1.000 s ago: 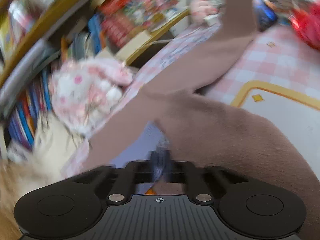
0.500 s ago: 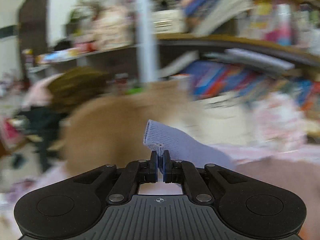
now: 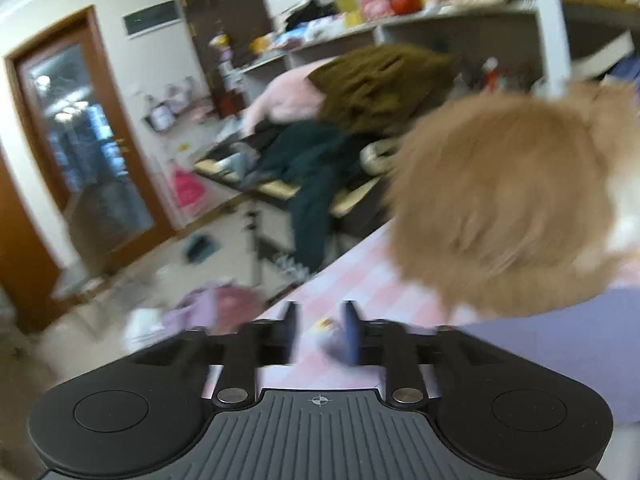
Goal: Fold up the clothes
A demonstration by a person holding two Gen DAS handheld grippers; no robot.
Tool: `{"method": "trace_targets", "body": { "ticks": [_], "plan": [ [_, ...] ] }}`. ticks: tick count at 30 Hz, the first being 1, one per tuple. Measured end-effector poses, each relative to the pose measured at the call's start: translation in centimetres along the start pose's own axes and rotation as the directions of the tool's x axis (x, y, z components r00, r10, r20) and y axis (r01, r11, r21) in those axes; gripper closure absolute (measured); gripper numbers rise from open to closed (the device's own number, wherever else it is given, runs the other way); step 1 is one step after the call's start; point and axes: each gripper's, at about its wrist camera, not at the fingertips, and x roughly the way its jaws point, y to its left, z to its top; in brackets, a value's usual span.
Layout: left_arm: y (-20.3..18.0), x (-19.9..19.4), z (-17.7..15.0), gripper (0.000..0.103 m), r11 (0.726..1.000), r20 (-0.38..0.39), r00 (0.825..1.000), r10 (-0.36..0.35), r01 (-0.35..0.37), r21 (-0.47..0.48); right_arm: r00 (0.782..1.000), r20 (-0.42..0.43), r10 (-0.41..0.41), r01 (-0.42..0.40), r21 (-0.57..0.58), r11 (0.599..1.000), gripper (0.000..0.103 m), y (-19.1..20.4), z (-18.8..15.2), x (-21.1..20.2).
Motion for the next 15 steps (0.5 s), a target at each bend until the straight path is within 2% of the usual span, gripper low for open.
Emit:
{"method": "trace_targets", "body": {
  "ticks": [1, 2, 3, 4, 5, 7, 8, 9, 10, 13, 15],
  "plan": [
    [-0.6, -0.9, -0.5, 0.063, 0.995, -0.003, 0.995, -0.1, 0.1, -0.006, 1.0, 0.009, -0.016, 0.016, 0.003, 1.0, 0.054, -0.2, 0.0, -0.1],
    [-1.3, -1.8, -1.1, 0.059, 0.978, -0.009, 0.978, -0.21, 0.21, -0.015, 0.999, 0.019, -0.033, 0.032, 0.006, 0.999, 0.054, -0.3, -0.1, -0.2],
    [-2.0, -2.8, -1.6, 0.057, 0.948, -0.015, 0.948, -0.318, 0.317, -0.025, 0.999, 0.024, -0.047, 0.047, 0.012, 0.999, 0.054, -0.5, -0.1, -0.2],
    [-2.7, -3.7, -2.2, 0.055, 0.907, -0.02, 0.907, -0.421, 0.421, -0.035, 0.998, 0.024, -0.058, 0.058, 0.022, 0.998, 0.054, -0.7, -0.1, -0.1],
    [-3.4, -4.6, -2.7, 0.055, 0.854, -0.023, 0.854, -0.52, 0.519, -0.046, 0.997, 0.023, -0.069, 0.068, 0.031, 0.997, 0.054, -0.9, -0.1, 0.0],
    [-6.1, -4.9, -4.0, 0.055, 0.745, -0.1, 0.738, -0.667, 0.66, -0.098, 0.996, 0.019, -0.083, 0.082, 0.049, 0.995, 0.054, -1.3, -0.1, 0.2],
    [-7.3, -5.0, -4.6, 0.055, 0.714, -0.121, 0.703, -0.7, 0.692, -0.111, 0.996, 0.018, -0.088, 0.087, 0.055, 0.995, 0.054, -1.4, -0.1, 0.3],
    [-8.6, -5.0, -4.9, 0.055, 0.696, -0.139, 0.682, -0.718, 0.709, -0.114, 0.995, 0.021, -0.094, 0.093, 0.055, 0.994, 0.054, -1.3, -0.1, 0.3],
    [-9.8, -5.0, -5.2, 0.055, 0.69, -0.157, 0.673, -0.723, 0.717, -0.104, 0.995, 0.023, -0.101, 0.099, 0.054, 0.994, 0.054, -1.3, -0.1, 0.3],
    [-12.5, -4.5, -4.9, 0.055, 0.713, -0.199, 0.691, -0.695, 0.698, -0.069, 0.994, 0.021, -0.112, 0.11, 0.058, 0.992, 0.054, -1.3, -0.2, 0.5],
    [-13.5, -3.8, -4.9, 0.057, 0.726, -0.223, 0.697, -0.682, 0.683, -0.082, 0.993, 0.017, -0.115, 0.113, 0.066, 0.991, 0.054, -1.3, -0.2, 0.7]
  ]
}}
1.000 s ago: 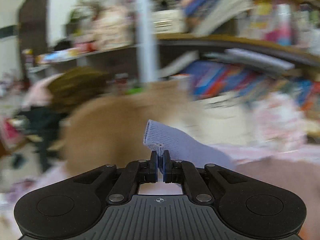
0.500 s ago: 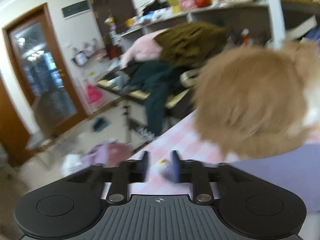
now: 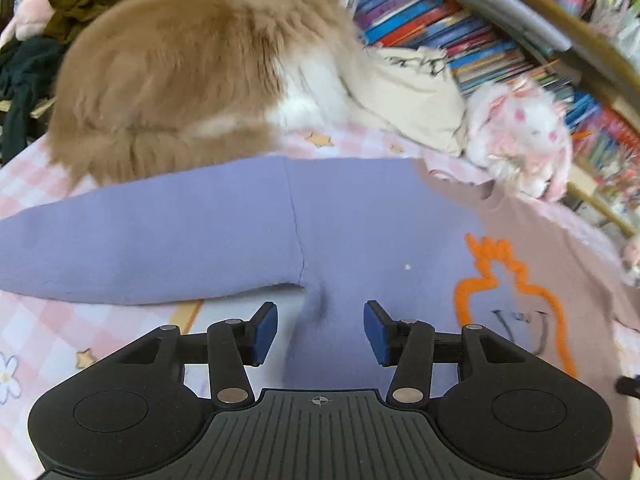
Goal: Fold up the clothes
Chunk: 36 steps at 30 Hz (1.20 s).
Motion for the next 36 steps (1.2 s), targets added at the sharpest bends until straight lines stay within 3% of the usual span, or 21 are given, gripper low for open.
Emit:
{"method": "trace_targets", "body": {
  "ticks": [3, 4, 6, 12, 16, 19, 21, 25, 31, 36],
  "plan": [
    [-0.4, 0.8, 0.0, 0.07, 1.0, -0.013, 1.0, -0.003, 0.003, -0.02, 1.0, -0.013, 0.019, -0.018, 0.012, 1.0, 0.061, 0.0, 0.0, 0.4],
    [-0.5, 0.8, 0.1, 0.089, 1.0, -0.017, 1.0, -0.014, 0.014, -0.026, 0.999, -0.018, 0.032, -0.032, 0.017, 0.999, 0.071, 0.0, 0.0, 0.6],
    [-0.2, 0.7, 0.1, 0.097, 0.999, -0.015, 1.0, 0.003, -0.004, -0.047, 0.999, -0.02, 0.045, -0.045, 0.009, 0.999, 0.076, 0.4, 0.0, 0.8],
    [3.4, -0.7, -0.7, 0.098, 0.985, 0.01, 0.998, 0.066, -0.064, -0.16, 0.996, 0.016, 0.086, -0.083, -0.113, 0.99, 0.083, 2.7, 0.6, 1.7],
    [4.6, -1.8, -1.2, 0.098, 0.979, 0.005, 0.994, 0.114, -0.111, -0.169, 0.994, 0.045, 0.102, -0.088, -0.241, 0.966, 0.084, 5.4, 1.1, 2.4],
    [4.4, -1.9, -1.3, 0.098, 0.983, -0.001, 0.993, 0.117, -0.116, -0.139, 0.993, 0.039, 0.113, -0.1, -0.254, 0.962, 0.085, 5.7, 1.4, 2.6],
    [3.7, -1.6, -1.1, 0.098, 0.986, 0.001, 0.993, 0.121, -0.12, -0.118, 0.993, 0.036, 0.112, -0.101, -0.227, 0.969, 0.089, 5.1, 1.6, 2.4],
    [1.6, -0.4, -0.7, 0.098, 0.995, -0.005, 0.998, 0.064, -0.064, -0.072, 0.997, 0.064, 0.034, -0.024, -0.153, 0.988, 0.091, 3.4, 1.4, 2.1],
    [0.9, -0.1, -0.5, 0.092, 0.995, -0.005, 0.996, 0.094, -0.094, -0.045, 0.981, 0.049, 0.188, -0.192, 0.102, 0.976, 0.09, -1.7, 1.3, 0.9],
    [1.1, -2.5, -2.2, 0.087, 0.997, -0.031, 0.996, 0.079, -0.079, -0.026, 0.974, -0.017, 0.225, -0.22, 0.164, 0.962, 0.09, -3.3, -0.4, -0.5]
  ]
}}
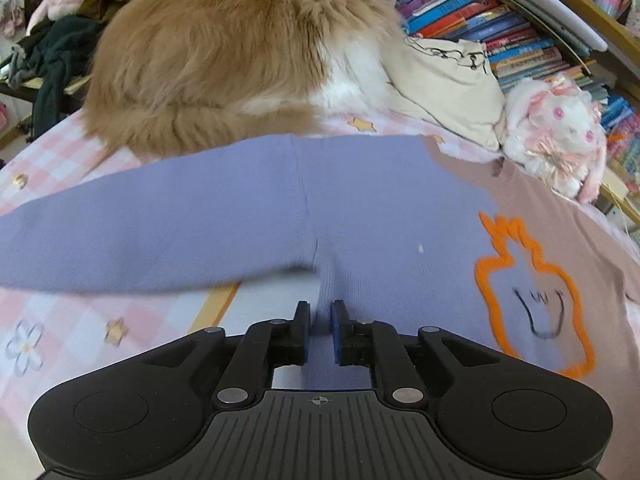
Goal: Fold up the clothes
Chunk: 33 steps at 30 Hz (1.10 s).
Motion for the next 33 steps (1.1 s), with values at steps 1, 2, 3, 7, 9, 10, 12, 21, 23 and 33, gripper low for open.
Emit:
{"method": "trace_targets", "body": {
  "ticks": [1, 2, 3, 7, 9, 10, 12, 21, 23, 33],
  "plan": [
    [-0.1, -0.6, -0.6, 0.081, 1.0, -0.01, 1.0, -0.001, 0.001, 0.01, 0.999, -0.025, 0.021, -0.021, 0.009, 1.0, 0.09, -0.2, -0.4, -0.2],
    [-0.2, -1.1, -1.2, 0.072, 1.0, -0.02, 1.0, -0.001, 0.002, 0.02, 0.998, -0.048, 0.041, -0.041, 0.014, 0.999, 0.09, -0.4, -0.7, -0.4],
    [-0.3, -1.6, -1.9, 0.068, 1.0, -0.038, 0.999, -0.011, 0.011, 0.025, 0.996, -0.07, 0.059, -0.058, 0.012, 0.998, 0.09, -0.5, -1.0, -0.6],
    [-1.3, -3.7, -4.6, 0.052, 0.999, -0.073, 0.997, -0.034, 0.035, 0.016, 0.984, -0.134, 0.12, -0.117, 0.033, 0.993, 0.078, -0.9, -1.6, -0.9],
    [-1.9, -4.5, -5.7, 0.051, 0.999, -0.073, 0.997, -0.035, 0.035, 0.0, 0.979, -0.138, 0.15, -0.145, 0.044, 0.988, 0.076, -1.1, -1.6, -1.1],
    [-2.1, -4.8, -6.2, 0.048, 0.999, -0.072, 0.997, -0.032, 0.032, -0.007, 0.976, -0.138, 0.168, -0.163, 0.044, 0.986, 0.076, -1.2, -1.6, -1.2],
    [-2.8, -5.4, -7.2, 0.047, 1.0, -0.062, 0.998, -0.017, 0.016, -0.013, 0.967, -0.143, 0.213, -0.208, 0.047, 0.977, 0.076, -1.4, -1.6, -1.2],
    [-5.1, -6.4, -9.3, 0.04, 0.997, -0.039, 0.998, 0.051, -0.049, 0.066, 0.849, -0.091, 0.521, -0.524, -0.015, 0.851, 0.061, 5.2, 3.5, 3.4],
    [-4.9, -6.4, -9.1, 0.039, 0.998, -0.047, 0.998, 0.045, -0.042, 0.054, 0.855, -0.126, 0.504, -0.514, -0.063, 0.856, 0.061, 6.3, 3.8, 4.0],
    [-5.1, -6.3, -9.4, 0.029, 0.994, -0.054, 0.996, 0.07, -0.065, 0.09, 0.891, -0.114, 0.44, -0.425, 0.135, 0.895, 0.061, -1.7, 1.0, 1.0]
  ]
}}
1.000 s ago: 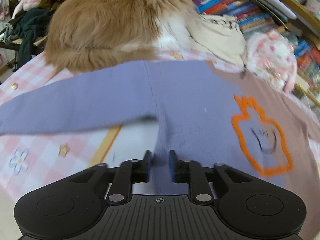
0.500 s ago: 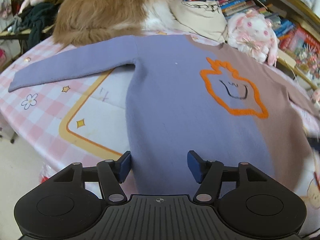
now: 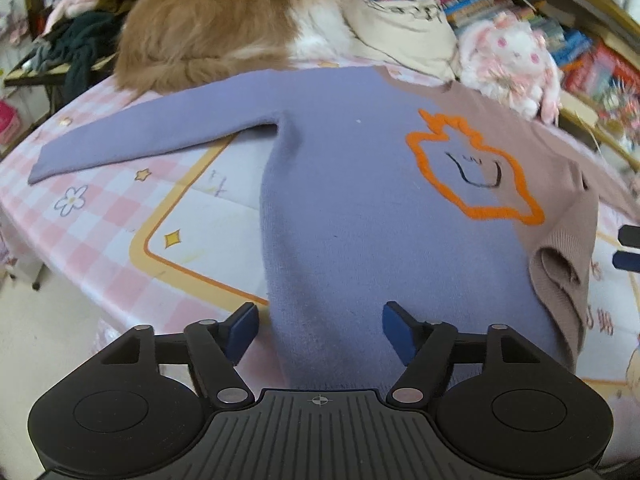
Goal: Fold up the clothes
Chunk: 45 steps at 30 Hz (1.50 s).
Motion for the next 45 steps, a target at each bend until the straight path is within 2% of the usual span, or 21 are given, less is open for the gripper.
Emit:
{"method": "trace_targets", "body": {
  "ticks": [3, 9, 12, 14, 15, 16, 19, 22, 24, 25, 28, 29, 31, 33, 34, 36, 41, 42, 45],
  "plan": [
    [-0.5, 0.4, 0.4, 0.029, 0.998, -0.013, 1.0, -0.005, 0.006, 0.061, 1.0, -0.006, 0.026, -0.025, 0.042, 0.999, 0.061, -0.1, -0.5, 0.5],
    [-0.4, 0.6, 0.6, 0.028, 0.999, -0.003, 1.0, 0.001, -0.001, 0.043, 0.997, 0.02, 0.073, -0.074, 0.068, 0.995, 0.061, 0.8, 0.2, 2.2],
    [-0.5, 0.4, 0.2, 0.028, 0.999, 0.007, 1.0, 0.006, -0.006, 0.041, 0.997, 0.006, 0.08, -0.08, 0.106, 0.991, 0.061, 0.6, 0.6, 3.4],
    [-0.6, 0.3, -0.1, 0.028, 0.999, 0.015, 1.0, 0.008, -0.009, 0.038, 0.996, -0.016, 0.086, -0.083, 0.142, 0.986, 0.065, 0.4, 0.7, 4.5],
    [-0.6, 0.2, -0.2, 0.028, 0.999, 0.018, 1.0, 0.008, -0.009, 0.037, 0.996, -0.026, 0.088, -0.083, 0.156, 0.984, 0.074, 0.4, 0.6, 4.9],
    [-0.5, 0.1, -0.2, 0.028, 0.999, 0.02, 1.0, 0.008, -0.009, 0.037, 0.995, -0.037, 0.088, -0.081, 0.163, 0.983, 0.088, 0.5, 0.5, 5.0],
    [-0.5, 0.1, -0.2, 0.028, 0.999, 0.019, 1.0, 0.006, -0.007, 0.036, 0.996, -0.037, 0.083, -0.075, 0.179, 0.981, 0.094, 0.3, 0.2, 3.5],
    [-0.3, 0.0, -0.2, 0.028, 0.999, 0.012, 1.0, 0.006, -0.007, 0.033, 0.996, 0.022, 0.088, -0.09, 0.176, 0.98, 0.095, -0.6, -0.3, -0.9],
    [-0.1, -0.2, -0.3, 0.028, 0.999, 0.01, 1.0, 0.004, -0.004, 0.032, 0.999, 0.039, 0.014, -0.019, 0.151, 0.988, 0.095, -1.7, -1.1, -4.2],
    [0.0, -0.2, -0.4, 0.028, 0.999, 0.011, 1.0, 0.003, -0.003, 0.032, 0.998, 0.03, -0.063, 0.058, 0.122, 0.991, 0.095, -2.3, -1.3, -5.3],
    [0.0, -0.3, -0.6, 0.029, 1.0, 0.008, 1.0, 0.001, -0.001, 0.031, 0.971, -0.015, -0.237, 0.238, 0.071, 0.969, 0.097, -4.2, -1.9, -6.6],
    [0.0, -0.3, -0.5, 0.03, 1.0, 0.001, 1.0, -0.001, 0.001, 0.03, 0.962, -0.027, -0.273, 0.274, 0.062, 0.96, 0.097, -4.7, -2.1, -6.7],
    [-0.1, -0.4, -0.4, 0.033, 1.0, -0.011, 1.0, -0.006, 0.006, 0.02, 0.958, -0.028, -0.287, 0.288, 0.063, 0.956, 0.096, -5.2, -2.4, -6.9],
    [0.1, -0.5, -0.4, 0.04, 1.0, -0.012, 1.0, 0.0, 0.0, -0.005, 0.956, 0.012, -0.293, 0.293, 0.032, 0.956, 0.092, -4.6, -2.7, -7.2],
    [0.1, -0.5, -0.4, 0.043, 1.0, -0.012, 1.0, 0.003, -0.003, -0.018, 0.956, 0.017, -0.292, 0.292, 0.004, 0.956, 0.078, -4.1, -2.7, -6.9],
    [0.3, -0.6, -0.4, 0.046, 0.999, -0.008, 1.0, 0.012, -0.012, -0.049, 0.957, 0.026, -0.29, 0.291, -0.052, 0.955, 0.066, -3.2, -2.7, -6.3],
    [0.5, -0.8, -0.5, 0.062, 0.994, 0.002, 0.999, 0.051, -0.05, -0.097, 0.951, 0.029, -0.307, 0.307, -0.197, 0.931, 0.066, -1.2, -2.9, -4.1],
    [0.5, -0.8, -0.5, 0.064, 0.994, 0.005, 0.999, 0.054, -0.053, -0.094, 0.948, 0.03, -0.316, 0.314, -0.233, 0.92, 0.069, -0.9, -3.0, -3.6],
    [0.5, -0.7, -0.4, 0.077, 0.996, 0.015, 0.998, 0.054, -0.052, -0.078, 0.934, 0.041, -0.355, 0.342, -0.392, 0.854, 0.09, 0.5, -3.8, -2.3]
  ]
}}
